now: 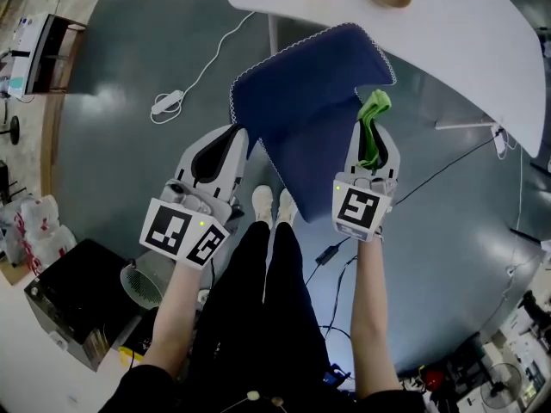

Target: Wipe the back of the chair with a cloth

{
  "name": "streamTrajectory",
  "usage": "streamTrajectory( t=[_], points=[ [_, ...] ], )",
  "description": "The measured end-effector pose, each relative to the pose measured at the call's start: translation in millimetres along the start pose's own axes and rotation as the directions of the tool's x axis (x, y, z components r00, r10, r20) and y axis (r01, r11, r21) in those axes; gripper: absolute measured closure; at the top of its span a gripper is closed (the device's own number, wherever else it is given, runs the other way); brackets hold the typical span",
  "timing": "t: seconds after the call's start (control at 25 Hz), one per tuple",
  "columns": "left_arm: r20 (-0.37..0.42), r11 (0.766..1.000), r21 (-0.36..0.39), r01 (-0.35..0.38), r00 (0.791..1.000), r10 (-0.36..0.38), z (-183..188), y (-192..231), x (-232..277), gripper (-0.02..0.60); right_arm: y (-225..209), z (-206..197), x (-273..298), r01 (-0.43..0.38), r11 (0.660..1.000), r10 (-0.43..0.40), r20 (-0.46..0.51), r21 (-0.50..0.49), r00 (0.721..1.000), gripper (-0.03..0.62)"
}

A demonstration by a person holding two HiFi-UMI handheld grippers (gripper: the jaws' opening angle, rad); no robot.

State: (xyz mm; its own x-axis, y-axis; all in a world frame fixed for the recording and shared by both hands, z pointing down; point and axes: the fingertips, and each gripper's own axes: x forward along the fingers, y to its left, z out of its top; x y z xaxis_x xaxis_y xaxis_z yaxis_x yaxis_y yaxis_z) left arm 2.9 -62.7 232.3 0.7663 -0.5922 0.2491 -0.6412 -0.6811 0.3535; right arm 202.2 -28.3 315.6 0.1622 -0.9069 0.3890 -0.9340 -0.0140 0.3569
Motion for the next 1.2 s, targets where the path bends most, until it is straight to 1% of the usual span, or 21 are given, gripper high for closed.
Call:
streamTrajectory(
  t=[0.08, 0.16, 0.32, 0.44, 0.56, 0.72, 0.84, 0.96, 1.08, 1.2],
  points=[
    [0.012, 1.000, 0.010, 0.003, 1.000, -0.004, 12, -7, -3, 0.575, -4, 23, -15, 0.013, 1.000, -0.013, 0.039, 0.010, 0.999, 0.539],
    [0.027, 0.999, 0.038, 0.008, 1.000, -0.009, 25, -15, -8, 0.575, -6, 46, -32, 0.025, 0.999, -0.028, 0.084, 0.031, 0.996, 0.539],
    [0.052, 0.995, 0.099, 0.025, 0.998, -0.031, 53, -35, -20, 0.575, -20, 89, -72, 0.047, 0.986, -0.074, 0.166, 0.159, 0.983, 0.539],
    [0.080, 0.992, 0.121, 0.043, 0.995, -0.053, 76, -52, -31, 0.575, -34, 111, -104, 0.078, 0.972, -0.123, 0.193, 0.223, 0.974, 0.539],
    [0.106, 0.989, 0.132, 0.062, 0.991, -0.076, 101, -70, -42, 0.575, -44, 131, -131, 0.094, 0.965, -0.147, 0.207, 0.245, 0.967, 0.539],
    [0.166, 0.980, 0.190, 0.064, 0.981, -0.097, 135, -92, -56, 0.575, -58, 162, -158, 0.095, 0.960, -0.164, 0.254, 0.263, 0.953, 0.539],
    [0.185, 0.975, 0.212, 0.074, 0.976, -0.114, 148, -110, -70, 0.575, -64, 182, -184, 0.086, 0.950, -0.177, 0.291, 0.300, 0.940, 0.539],
    [0.205, 0.972, 0.222, 0.080, 0.970, -0.127, 161, -125, -80, 0.575, -64, 201, -205, 0.062, 0.944, -0.174, 0.329, 0.323, 0.928, 0.539],
    [0.235, 0.969, 0.231, 0.085, 0.962, -0.140, 174, -137, -91, 0.575, -61, 218, -222, 0.017, 0.941, -0.152, 0.375, 0.339, 0.914, 0.539],
    [0.263, 0.967, 0.243, 0.079, 0.954, -0.144, 183, -147, -107, 0.575, -57, 232, -242, -0.040, 0.925, -0.134, 0.421, 0.379, 0.897, 0.539]
  ],
)
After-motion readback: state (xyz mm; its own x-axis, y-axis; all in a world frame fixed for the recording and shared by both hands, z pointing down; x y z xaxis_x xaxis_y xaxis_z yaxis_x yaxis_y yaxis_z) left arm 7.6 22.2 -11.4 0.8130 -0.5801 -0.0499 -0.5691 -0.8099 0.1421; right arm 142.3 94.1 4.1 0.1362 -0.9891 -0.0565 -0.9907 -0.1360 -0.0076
